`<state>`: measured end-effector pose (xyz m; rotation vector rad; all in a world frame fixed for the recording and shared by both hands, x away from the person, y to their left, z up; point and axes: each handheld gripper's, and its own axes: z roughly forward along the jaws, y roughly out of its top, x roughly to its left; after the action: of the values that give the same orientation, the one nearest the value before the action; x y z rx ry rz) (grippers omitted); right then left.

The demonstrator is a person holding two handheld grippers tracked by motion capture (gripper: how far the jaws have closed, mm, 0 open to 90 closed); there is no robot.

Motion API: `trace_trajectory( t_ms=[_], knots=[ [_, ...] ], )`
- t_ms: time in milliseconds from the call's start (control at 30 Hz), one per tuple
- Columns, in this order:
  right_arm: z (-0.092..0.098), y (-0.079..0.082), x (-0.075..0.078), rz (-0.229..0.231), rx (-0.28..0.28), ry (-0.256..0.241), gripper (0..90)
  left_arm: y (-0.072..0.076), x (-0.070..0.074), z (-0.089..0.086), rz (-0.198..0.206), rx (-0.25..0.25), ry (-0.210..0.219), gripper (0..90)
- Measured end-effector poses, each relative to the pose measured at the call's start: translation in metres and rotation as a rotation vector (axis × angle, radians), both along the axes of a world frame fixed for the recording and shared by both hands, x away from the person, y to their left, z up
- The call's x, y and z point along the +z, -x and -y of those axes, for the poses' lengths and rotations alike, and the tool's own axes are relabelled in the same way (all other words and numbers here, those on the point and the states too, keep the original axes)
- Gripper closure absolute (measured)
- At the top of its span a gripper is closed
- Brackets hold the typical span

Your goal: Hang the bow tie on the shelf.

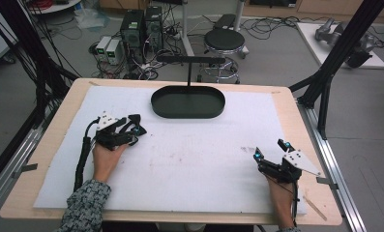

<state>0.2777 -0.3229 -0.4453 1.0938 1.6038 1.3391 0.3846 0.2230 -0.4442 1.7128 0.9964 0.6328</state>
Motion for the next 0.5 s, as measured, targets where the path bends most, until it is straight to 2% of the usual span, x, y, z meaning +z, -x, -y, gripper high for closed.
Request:
trace_trajectory(
  t_ms=[233,500],
  knots=[
    [-0.0007,-0.0005,0.0001,0.002,-0.005,0.001,10.7,-0.0032,-0.0018,0.0028,-0.023,0.021,-0.018,34.6],
    [-0.0009,-0.0008,0.0001,0.004,-0.007,0.008,10.6,-0.0042,-0.0003,0.0087,-0.044,0.013,-0.053,37.5]
  ],
)
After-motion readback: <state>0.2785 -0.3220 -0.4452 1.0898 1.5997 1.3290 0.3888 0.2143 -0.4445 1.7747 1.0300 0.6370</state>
